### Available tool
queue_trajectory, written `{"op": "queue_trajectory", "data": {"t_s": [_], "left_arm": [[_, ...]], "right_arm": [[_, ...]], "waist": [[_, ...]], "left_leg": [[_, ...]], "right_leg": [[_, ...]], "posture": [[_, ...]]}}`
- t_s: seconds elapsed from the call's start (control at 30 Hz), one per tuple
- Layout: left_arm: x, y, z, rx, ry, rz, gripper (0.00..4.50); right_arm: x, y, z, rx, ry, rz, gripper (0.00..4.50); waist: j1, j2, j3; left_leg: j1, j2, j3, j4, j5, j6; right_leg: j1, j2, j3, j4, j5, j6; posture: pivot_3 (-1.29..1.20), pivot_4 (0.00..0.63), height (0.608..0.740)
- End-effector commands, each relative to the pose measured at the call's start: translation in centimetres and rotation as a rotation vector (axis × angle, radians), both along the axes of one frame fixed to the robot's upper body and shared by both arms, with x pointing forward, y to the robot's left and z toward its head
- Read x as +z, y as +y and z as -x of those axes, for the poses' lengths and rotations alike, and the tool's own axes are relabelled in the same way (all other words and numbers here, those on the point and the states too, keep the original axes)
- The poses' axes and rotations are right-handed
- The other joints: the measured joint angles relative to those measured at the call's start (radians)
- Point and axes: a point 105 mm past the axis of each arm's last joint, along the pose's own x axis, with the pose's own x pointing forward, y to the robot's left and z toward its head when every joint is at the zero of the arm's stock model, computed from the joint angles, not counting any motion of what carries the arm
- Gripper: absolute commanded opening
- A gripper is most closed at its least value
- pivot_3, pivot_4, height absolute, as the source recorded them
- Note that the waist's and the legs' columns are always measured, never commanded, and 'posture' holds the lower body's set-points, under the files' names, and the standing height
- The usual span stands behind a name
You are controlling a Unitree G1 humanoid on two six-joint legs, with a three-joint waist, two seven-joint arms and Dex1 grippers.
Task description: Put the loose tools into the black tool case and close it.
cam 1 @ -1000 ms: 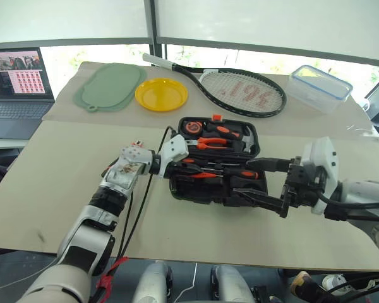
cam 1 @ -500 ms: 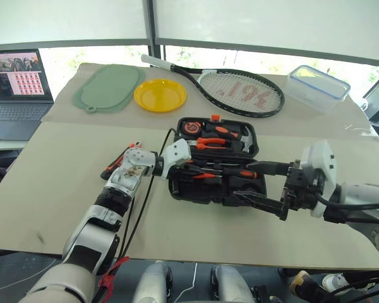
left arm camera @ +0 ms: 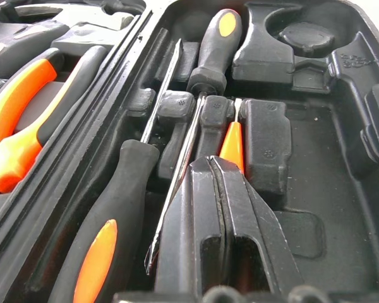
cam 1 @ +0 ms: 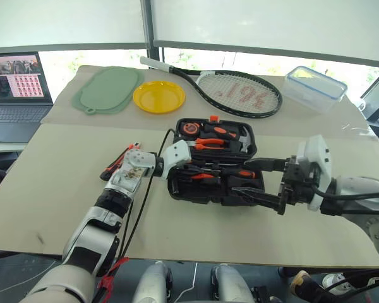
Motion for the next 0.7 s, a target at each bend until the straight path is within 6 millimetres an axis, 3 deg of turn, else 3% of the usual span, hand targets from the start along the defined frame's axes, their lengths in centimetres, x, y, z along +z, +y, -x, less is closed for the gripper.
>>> {"op": "queue_trajectory", "data": {"t_s": [0.03,0.13,0.23,0.37,0.5,0.7], "left_arm": [[-0.3,3.0,-0.1,0.091,0.078,-0.015,0.75],[3.2,5.1,0.4,0.138,0.053,0.069,1.82],[7.0,8.3,1.4,0.251,0.038,0.17,2.92],[9.8,13.4,3.7,0.442,0.042,0.247,4.36],[9.4,20.2,6.6,0.71,0.032,0.207,4.47],[8.1,25.6,8.2,0.941,0.03,0.061,4.47]], "right_arm": [[0.6,0.2,-0.4,0.012,-0.043,-0.006,4.5],[0.5,-0.2,-1.0,-0.005,-0.052,0.001,4.5],[0.2,-0.7,-1.6,-0.019,-0.062,0.032,4.5],[0.0,-1.4,-2.4,-0.026,-0.075,0.054,4.5],[-0.1,-1.9,-3.5,-0.026,-0.08,0.066,4.5],[0.1,-1.7,-4.3,0.013,-0.085,0.073,4.5]], "waist": [[-0.005,0.0,0.0],[-0.021,0.0,0.0],[-0.026,0.0,0.0],[-0.025,0.0,0.0],[-0.027,0.0,0.001],[-0.007,-0.001,0.001]], "left_leg": [[0.0,0.0,0.0,0.0,0.0,0.0],[-0.001,0.001,0.002,-0.001,0.0,0.0],[-0.002,0.002,0.001,-0.003,0.0,0.0],[-0.002,0.002,0.001,-0.003,0.0,-0.001],[0.0,0.001,0.002,-0.004,0.0,-0.001],[0.001,0.002,0.003,-0.008,0.002,-0.004]], "right_leg": [[0.0,0.0,0.0,0.0,0.0,0.0],[-0.003,0.001,0.002,0.001,0.0,-0.001],[-0.005,0.002,0.001,0.001,0.0,-0.002],[-0.005,-0.001,0.001,0.0,0.0,-0.001],[-0.004,-0.001,0.001,-0.001,0.0,0.0],[-0.004,-0.001,-0.001,-0.001,0.0,-0.003]], "posture": [[0.0,0.15,0.738],[0.0,0.15,0.738],[0.0,0.15,0.738],[0.0,0.15,0.738],[0.0,0.15,0.738],[0.0,0.15,0.738]]}}
